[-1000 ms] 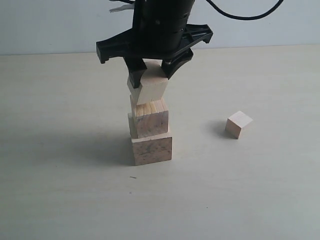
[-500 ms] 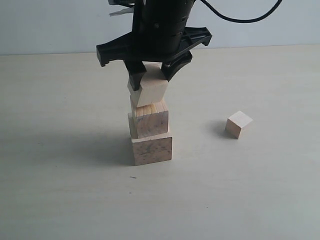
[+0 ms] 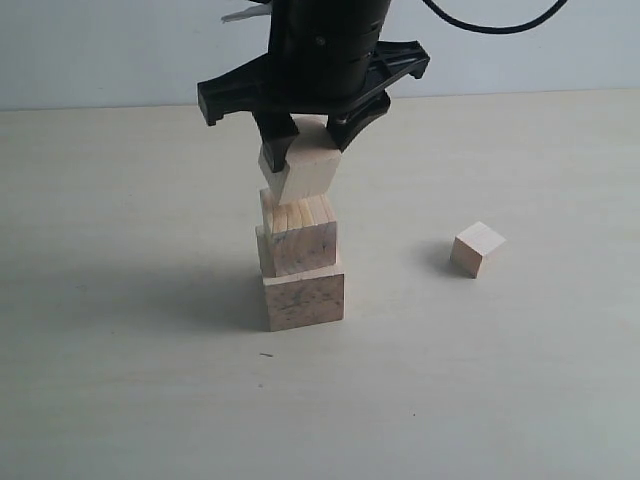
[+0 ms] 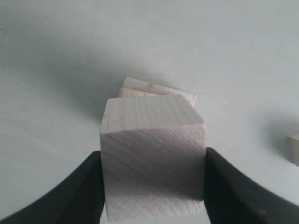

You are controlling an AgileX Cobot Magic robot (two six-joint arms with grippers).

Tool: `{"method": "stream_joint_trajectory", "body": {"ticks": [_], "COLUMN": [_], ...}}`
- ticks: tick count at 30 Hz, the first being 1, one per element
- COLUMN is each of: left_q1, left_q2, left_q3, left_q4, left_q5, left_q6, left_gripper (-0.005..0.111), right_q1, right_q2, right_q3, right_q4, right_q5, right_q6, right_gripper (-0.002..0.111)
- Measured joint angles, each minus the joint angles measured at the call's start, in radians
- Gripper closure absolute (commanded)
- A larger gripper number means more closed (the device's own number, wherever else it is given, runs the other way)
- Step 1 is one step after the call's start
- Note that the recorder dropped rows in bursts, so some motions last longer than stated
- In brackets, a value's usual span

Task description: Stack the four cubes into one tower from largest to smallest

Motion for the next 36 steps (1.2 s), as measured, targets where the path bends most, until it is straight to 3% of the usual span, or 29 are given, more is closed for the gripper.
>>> {"method": "stream_joint_trajectory", "body": {"ticks": [36], "left_q1": [0.0], "left_q2": [0.0], "left_q3": [0.0], "left_q4": [0.0], "left_q5": [0.0], "left_q6": [0.0], "left_gripper": [0.107], "right_q1": [0.002], "right_q2": [-0.05], "right_q3": [0.062], "right_q4": [-0.007], "right_q5": [0.0], "right_q6": [-0.023], "right_gripper": [0.101]}}
